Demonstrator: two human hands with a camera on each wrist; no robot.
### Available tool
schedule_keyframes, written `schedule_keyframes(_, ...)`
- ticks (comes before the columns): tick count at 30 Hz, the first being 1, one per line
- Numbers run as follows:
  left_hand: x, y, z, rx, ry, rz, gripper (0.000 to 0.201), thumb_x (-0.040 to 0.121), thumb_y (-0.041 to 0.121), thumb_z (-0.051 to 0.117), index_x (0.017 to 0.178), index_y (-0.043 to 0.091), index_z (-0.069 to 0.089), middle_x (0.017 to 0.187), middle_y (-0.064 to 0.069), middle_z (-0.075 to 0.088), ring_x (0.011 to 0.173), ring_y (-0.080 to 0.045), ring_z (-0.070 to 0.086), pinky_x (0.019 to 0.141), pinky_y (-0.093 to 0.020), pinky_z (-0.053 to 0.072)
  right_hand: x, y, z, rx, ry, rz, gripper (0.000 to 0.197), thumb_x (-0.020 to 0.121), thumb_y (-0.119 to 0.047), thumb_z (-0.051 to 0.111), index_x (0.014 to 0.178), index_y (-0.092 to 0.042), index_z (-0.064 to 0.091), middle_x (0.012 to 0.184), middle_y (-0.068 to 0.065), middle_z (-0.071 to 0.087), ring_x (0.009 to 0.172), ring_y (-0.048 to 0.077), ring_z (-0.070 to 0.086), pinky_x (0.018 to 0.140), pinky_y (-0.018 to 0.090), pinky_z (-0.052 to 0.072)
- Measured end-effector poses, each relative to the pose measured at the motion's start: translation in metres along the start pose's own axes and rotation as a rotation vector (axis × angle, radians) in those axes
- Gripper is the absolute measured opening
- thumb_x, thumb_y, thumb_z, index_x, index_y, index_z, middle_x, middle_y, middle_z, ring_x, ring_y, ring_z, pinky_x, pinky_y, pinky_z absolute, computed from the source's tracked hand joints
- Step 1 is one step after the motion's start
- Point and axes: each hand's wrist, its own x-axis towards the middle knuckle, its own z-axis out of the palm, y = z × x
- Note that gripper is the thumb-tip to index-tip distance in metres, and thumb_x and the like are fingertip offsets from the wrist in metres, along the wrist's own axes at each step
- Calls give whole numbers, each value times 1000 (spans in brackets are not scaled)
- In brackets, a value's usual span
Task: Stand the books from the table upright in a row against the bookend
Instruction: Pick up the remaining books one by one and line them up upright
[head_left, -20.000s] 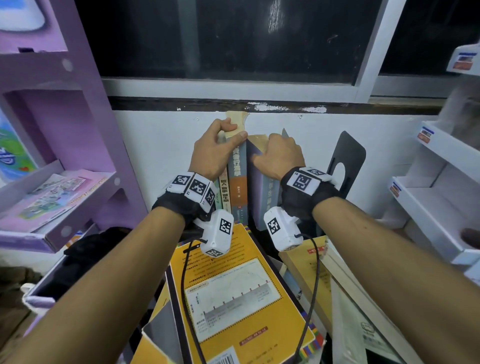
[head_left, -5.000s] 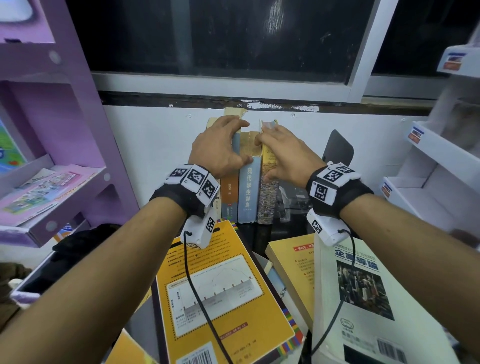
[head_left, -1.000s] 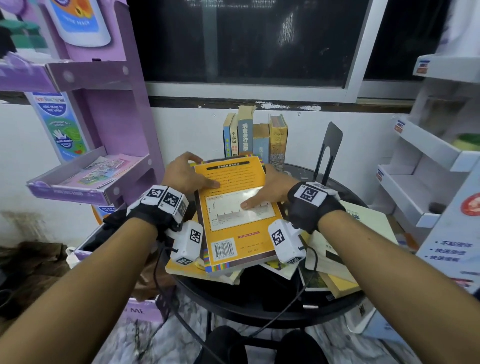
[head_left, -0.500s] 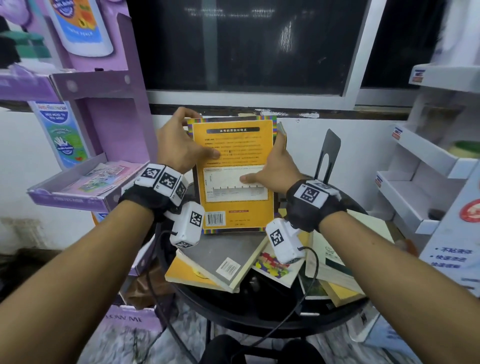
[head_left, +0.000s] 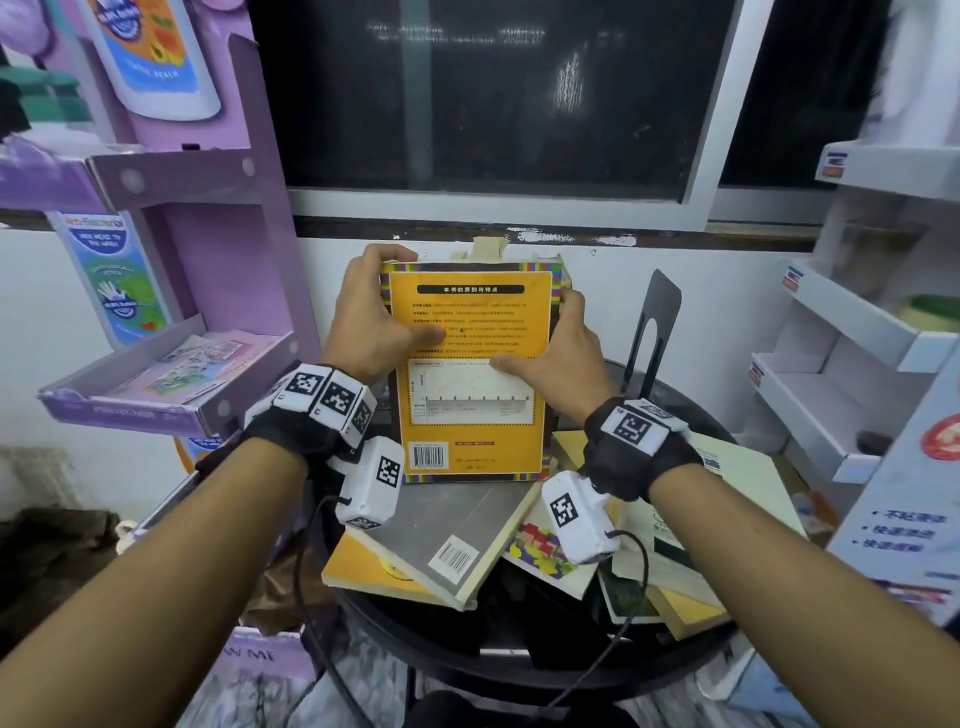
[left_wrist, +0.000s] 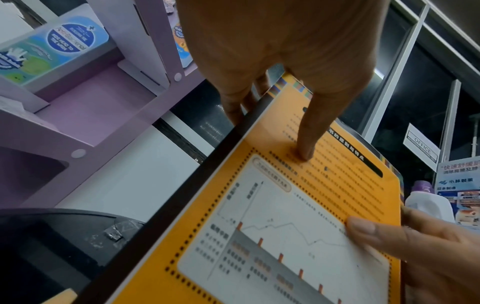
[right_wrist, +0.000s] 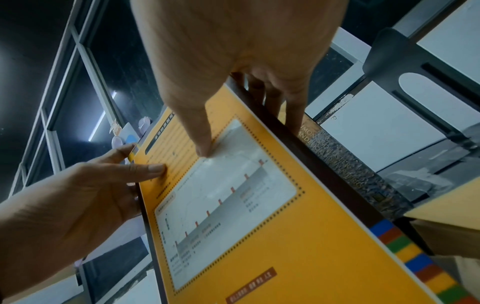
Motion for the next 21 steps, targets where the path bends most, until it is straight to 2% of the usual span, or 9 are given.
schedule_keyframes(3,-4,-2,3,-150,-46,-48,71,69,4,82,119,30,38,110,5,61,101,-15,64,81,-38,58,2,-5,-2,72,15,-13,84,75,-27,81,137,-20,25,125,0,60,107,16,61,93,31,48)
schedule_keyframes(5,-7,-7,5,-246,-53,-73,79,69,2,81,124,32,33,109,3,64,98,-17,67,84,-44,58,5,-9,-5,109,15,-38,85,76,-27,80,139,-21,23,122,-1,62,105,14,61,92,30,49)
schedule_keyframes(7,-10,-10,9,-329,-55,-69,85,70,6,81,129,33,27,113,1,65,100,-17,68,86,-42,57,10,-13,-8,141,25,-61,84,76,-27,80,139,-23,24,120,-1,62,103,14,62,91,30,51)
schedule_keyframes(9,-13,-10,13,-393,-51,-55,87,71,16,80,134,31,22,116,2,64,102,-14,67,86,-34,56,14,-16,-11,152,24,-83,81,76,-29,79,137,-28,27,120,-1,62,101,14,64,87,31,54)
schedule_keyframes(12,-11,-10,19,-458,19,-84,79,78,22,76,136,29,22,112,4,65,99,-11,67,85,-30,55,19,-20,-17,131,-3,-103,68,76,-32,80,129,-30,38,116,-4,64,97,12,65,82,29,57)
schedule_keyframes(16,-7,-10,21,-478,40,-166,58,85,23,70,131,20,34,109,2,66,95,-13,68,84,-35,57,24,-22,-28,160,-49,-102,48,74,-31,81,110,-30,50,106,-5,67,92,11,67,80,32,58)
schedule_keyframes(19,-6,-11,20,-501,15,-188,48,88,22,66,128,17,40,108,0,68,91,-15,70,76,-31,58,25,-28,-36,159,-112,-118,41,74,-28,81,107,-29,56,103,-5,66,93,13,67,77,27,58)
schedule_keyframes(21,-5,-13,19,-515,3,-192,44,89,22,66,126,17,43,107,0,69,89,-14,71,73,-29,58,26,-34,-43,161,-190,-117,35,78,-26,78,107,-28,59,106,-3,68,95,15,68,77,27,58)
